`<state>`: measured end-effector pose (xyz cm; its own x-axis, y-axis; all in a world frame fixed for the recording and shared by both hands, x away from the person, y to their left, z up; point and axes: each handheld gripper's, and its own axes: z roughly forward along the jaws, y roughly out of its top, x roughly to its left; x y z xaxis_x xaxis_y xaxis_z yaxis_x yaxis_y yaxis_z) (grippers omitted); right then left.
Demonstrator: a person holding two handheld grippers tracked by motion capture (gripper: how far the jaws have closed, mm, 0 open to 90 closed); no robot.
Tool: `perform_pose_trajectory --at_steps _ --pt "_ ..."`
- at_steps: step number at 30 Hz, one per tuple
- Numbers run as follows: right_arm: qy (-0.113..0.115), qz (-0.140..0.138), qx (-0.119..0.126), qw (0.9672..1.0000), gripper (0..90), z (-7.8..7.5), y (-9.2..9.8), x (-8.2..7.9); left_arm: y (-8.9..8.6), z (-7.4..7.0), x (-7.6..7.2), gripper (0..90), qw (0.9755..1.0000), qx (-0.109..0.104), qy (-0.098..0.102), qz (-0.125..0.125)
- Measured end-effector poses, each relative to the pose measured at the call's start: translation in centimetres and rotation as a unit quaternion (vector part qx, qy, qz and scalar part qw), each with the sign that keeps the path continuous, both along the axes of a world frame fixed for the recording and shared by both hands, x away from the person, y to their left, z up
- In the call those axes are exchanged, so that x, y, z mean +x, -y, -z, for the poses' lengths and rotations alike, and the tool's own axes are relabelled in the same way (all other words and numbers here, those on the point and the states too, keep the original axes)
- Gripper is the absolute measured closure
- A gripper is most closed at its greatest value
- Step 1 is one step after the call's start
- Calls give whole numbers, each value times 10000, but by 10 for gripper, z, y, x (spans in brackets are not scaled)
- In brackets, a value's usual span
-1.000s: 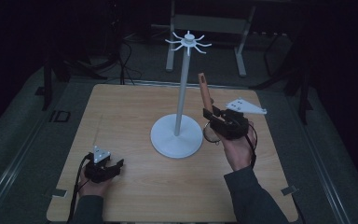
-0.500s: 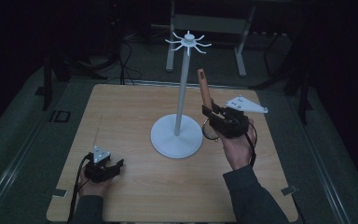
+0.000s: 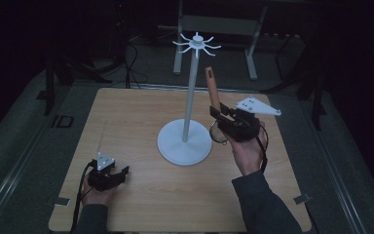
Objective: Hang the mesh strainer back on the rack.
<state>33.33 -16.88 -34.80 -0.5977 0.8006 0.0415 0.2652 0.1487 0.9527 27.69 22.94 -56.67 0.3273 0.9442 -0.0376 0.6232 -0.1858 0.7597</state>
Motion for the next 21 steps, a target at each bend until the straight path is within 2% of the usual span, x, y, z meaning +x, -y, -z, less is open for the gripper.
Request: perform_pose_trajectory --at_steps 21 --pt "295 64 238 9993 695 -11 6 -4 0 0 0 391 10000 14 -9 17"
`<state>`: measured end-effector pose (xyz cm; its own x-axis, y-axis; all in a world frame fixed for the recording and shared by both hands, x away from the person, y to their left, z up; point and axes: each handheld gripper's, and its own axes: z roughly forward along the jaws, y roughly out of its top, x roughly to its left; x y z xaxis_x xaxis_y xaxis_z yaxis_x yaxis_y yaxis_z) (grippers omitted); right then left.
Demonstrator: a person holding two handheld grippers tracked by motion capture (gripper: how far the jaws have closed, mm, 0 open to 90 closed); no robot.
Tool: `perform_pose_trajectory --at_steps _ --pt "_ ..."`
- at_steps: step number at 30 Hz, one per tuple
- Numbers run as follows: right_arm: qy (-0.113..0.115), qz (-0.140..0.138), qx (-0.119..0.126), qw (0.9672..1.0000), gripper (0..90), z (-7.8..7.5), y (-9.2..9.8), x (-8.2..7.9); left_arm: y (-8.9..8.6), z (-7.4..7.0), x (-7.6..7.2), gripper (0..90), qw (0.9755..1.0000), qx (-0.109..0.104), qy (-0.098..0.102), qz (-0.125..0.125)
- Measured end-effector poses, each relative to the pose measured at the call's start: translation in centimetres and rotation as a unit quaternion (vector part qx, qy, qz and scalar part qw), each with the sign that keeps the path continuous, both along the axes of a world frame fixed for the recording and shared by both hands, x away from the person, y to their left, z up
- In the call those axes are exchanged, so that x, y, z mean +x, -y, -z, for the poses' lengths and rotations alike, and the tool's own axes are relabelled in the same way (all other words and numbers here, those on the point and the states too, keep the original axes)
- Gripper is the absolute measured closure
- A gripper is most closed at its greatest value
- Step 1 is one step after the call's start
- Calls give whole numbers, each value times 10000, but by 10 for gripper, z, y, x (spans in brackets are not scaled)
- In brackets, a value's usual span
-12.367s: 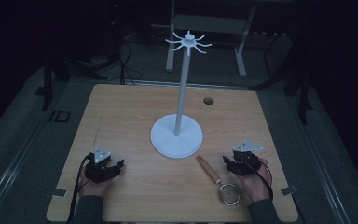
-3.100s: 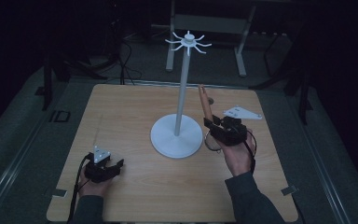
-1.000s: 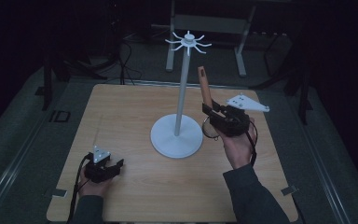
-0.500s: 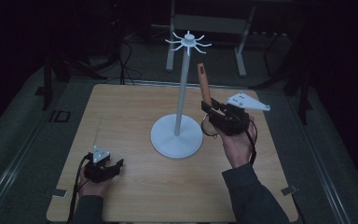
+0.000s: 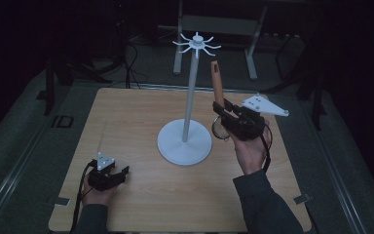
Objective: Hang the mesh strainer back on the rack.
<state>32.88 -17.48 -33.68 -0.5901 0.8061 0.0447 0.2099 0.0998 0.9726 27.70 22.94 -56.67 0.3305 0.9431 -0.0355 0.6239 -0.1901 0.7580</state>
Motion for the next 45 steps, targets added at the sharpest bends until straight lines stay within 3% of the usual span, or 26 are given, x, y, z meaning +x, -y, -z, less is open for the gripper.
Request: perform_pose_trajectory --at_steps 27,38,45 --pt "335 -10 381 9987 695 -16 3 -2 -1 0 0 391 10000 -29 -16 -7" --pt "274 -160 386 9987 695 -20 -4 7 -1 0 0 391 10000 -42 -13 -16" --pt "15 -479 589 9971 695 -20 -7 21 -1 0 0 391 10000 -59 -4 -22"
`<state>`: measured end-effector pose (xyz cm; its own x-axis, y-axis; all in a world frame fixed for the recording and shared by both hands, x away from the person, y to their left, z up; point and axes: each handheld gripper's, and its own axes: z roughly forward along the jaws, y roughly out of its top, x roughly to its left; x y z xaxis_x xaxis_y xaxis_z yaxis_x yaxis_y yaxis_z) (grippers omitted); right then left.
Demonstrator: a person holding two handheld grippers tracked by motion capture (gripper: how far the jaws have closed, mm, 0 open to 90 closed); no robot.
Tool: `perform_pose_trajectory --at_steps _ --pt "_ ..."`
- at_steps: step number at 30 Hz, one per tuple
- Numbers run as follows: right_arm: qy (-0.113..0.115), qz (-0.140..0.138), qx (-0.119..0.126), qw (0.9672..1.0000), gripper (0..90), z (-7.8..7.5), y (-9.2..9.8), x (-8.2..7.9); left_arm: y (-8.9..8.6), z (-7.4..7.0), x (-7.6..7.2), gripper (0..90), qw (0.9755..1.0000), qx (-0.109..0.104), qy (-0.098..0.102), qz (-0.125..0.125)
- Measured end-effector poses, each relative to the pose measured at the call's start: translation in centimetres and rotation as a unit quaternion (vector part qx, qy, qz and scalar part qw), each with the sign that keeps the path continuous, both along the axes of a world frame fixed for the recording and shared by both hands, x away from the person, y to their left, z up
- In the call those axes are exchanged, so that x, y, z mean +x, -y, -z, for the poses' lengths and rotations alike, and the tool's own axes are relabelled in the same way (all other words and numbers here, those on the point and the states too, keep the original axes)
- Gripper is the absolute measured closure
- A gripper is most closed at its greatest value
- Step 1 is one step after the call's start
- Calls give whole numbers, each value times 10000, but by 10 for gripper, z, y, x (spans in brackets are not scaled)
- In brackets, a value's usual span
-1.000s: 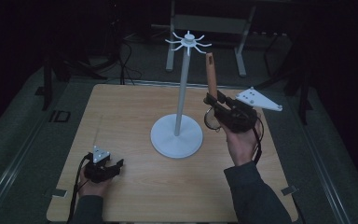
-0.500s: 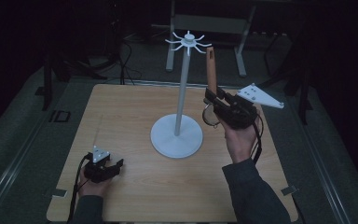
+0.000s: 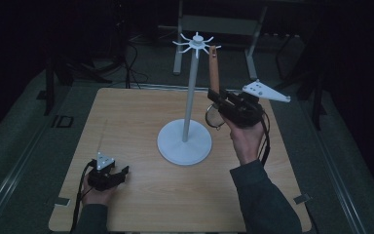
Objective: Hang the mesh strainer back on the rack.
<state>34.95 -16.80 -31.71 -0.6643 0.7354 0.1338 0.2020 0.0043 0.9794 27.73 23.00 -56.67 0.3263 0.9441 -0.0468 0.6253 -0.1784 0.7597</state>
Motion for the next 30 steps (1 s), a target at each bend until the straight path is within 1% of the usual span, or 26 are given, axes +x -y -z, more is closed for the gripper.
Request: perform_pose_trajectory --at_steps 5,10,11,12,14,16,17,18,19,20,22,24,25,28,29,30 --pt "-116 -152 86 9998 694 -1 -2 7 0 0 0 391 10000 -2 3 1" --pt "-239 -204 -8 9995 685 -2 -6 13 0 0 0 391 10000 -3 5 1" --pt "-262 -187 -34 9995 646 -1 -6 13 0 0 0 391 10000 -3 5 3" --pt "-235 -134 -29 9996 578 -1 -6 13 0 0 0 391 10000 -2 6 4" --pt "-199 13 -39 9998 484 -1 -5 13 0 0 0 391 10000 -7 19 3" --pt "-171 121 -91 9997 435 -1 -3 12 0 0 0 391 10000 -6 9 6" --pt "-171 121 -91 9997 435 -1 -3 12 0 0 0 391 10000 -6 9 6" --pt "-141 188 -129 9996 404 -1 -3 11 0 0 0 391 10000 -3 14 3" --pt "-97 315 -204 9992 369 0 -1 10 0 0 0 391 10000 1 22 0" --pt "-94 372 -245 9990 360 1 -1 9 0 0 0 391 10000 2 24 -2" --pt "-105 400 -355 9985 349 2 0 9 0 0 0 391 10000 5 21 -2" --pt "-79 506 -567 9971 341 4 0 8 0 0 0 391 10000 4 11 0" --pt "-65 521 -619 9967 340 5 0 8 0 0 0 391 10000 7 7 0" --pt "-121 519 -742 9958 332 8 1 9 0 0 0 391 10000 11 13 -2" --pt "-121 519 -742 9958 332 8 1 9 0 0 0 391 10000 11 13 -2" --pt "-177 512 -801 9953 330 9 1 10 0 0 0 391 10000 10 11 -1"
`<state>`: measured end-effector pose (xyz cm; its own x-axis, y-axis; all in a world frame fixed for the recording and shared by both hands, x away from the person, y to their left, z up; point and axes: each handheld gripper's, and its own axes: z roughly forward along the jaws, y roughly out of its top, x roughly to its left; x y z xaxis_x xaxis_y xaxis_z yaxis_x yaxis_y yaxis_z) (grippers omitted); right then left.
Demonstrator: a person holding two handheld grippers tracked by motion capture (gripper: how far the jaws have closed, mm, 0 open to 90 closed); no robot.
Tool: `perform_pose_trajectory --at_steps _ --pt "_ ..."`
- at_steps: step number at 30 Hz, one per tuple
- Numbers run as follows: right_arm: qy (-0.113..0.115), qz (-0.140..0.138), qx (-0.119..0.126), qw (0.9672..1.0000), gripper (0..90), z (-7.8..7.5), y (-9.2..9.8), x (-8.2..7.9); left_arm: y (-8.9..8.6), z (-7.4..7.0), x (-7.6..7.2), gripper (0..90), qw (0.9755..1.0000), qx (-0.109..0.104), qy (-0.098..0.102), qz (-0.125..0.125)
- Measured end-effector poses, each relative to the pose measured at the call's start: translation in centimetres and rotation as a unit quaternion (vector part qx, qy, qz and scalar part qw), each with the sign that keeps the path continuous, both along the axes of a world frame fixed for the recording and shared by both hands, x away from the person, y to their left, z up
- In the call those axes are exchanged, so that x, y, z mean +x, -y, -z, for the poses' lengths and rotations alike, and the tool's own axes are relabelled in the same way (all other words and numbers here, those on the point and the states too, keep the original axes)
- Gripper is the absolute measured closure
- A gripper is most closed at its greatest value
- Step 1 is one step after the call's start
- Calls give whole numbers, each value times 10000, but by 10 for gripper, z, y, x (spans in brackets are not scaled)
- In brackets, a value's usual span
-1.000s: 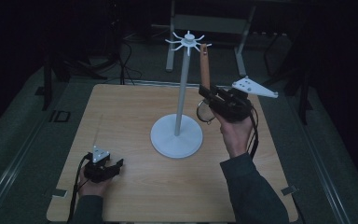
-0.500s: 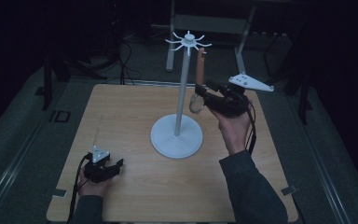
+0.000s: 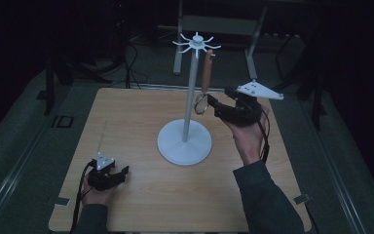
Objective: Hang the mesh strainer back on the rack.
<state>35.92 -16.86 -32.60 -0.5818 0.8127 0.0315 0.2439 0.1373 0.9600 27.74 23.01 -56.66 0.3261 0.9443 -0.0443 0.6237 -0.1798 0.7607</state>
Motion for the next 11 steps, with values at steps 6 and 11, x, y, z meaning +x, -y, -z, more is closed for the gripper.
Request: perform_pose_trajectory --at_steps 6,11 --pt "-144 44 -260 9995 325 7 1 3 0 0 0 391 10000 4 -1 0" --pt "-240 150 -499 9984 325 16 8 4 0 0 0 391 10000 -1 -6 1"
